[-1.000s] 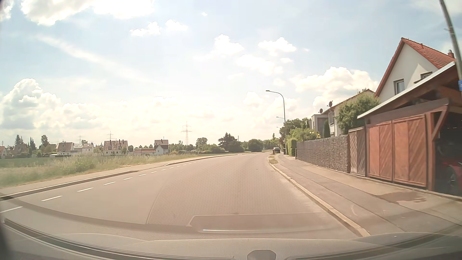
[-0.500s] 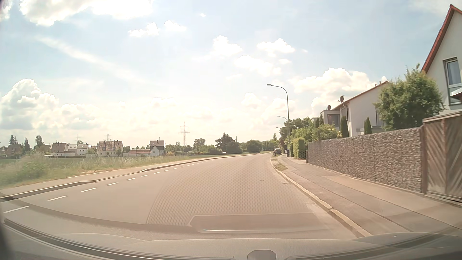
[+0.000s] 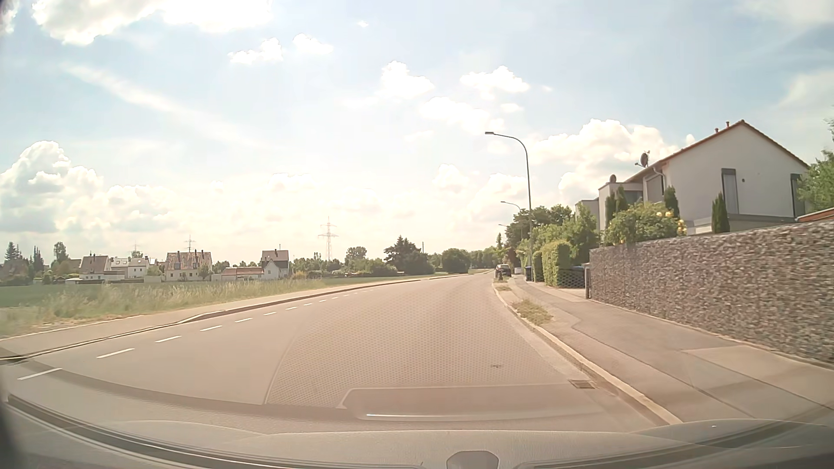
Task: Follow the waypoints while adhering to traffic rules and regulations
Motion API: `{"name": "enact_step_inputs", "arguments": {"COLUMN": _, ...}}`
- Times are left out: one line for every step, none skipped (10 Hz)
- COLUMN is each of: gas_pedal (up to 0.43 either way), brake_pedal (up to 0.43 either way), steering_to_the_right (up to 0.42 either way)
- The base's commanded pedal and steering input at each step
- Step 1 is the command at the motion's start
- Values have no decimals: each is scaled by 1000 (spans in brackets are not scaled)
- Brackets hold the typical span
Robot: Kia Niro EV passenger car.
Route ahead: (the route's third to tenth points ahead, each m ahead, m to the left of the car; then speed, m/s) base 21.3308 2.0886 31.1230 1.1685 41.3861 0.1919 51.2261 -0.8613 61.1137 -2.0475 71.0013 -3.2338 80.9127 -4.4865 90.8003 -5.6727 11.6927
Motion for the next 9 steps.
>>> {"name": "enact_step_inputs", "arguments": {"gas_pedal": 8, "brake_pedal": 0, "steering_to_the_right": 8}}
{"name": "enact_step_inputs", "arguments": {"gas_pedal": 39, "brake_pedal": 0, "steering_to_the_right": 9}}
{"name": "enact_step_inputs", "arguments": {"gas_pedal": 110, "brake_pedal": 0, "steering_to_the_right": 9}}
{"name": "enact_step_inputs", "arguments": {"gas_pedal": 118, "brake_pedal": 0, "steering_to_the_right": 9}}
{"name": "enact_step_inputs", "arguments": {"gas_pedal": 118, "brake_pedal": 0, "steering_to_the_right": 9}}
{"name": "enact_step_inputs", "arguments": {"gas_pedal": 118, "brake_pedal": 0, "steering_to_the_right": 10}}
{"name": "enact_step_inputs", "arguments": {"gas_pedal": 118, "brake_pedal": 0, "steering_to_the_right": 11}}
{"name": "enact_step_inputs", "arguments": {"gas_pedal": 118, "brake_pedal": 0, "steering_to_the_right": 11}}
{"name": "enact_step_inputs", "arguments": {"gas_pedal": 138, "brake_pedal": 0, "steering_to_the_right": 11}}
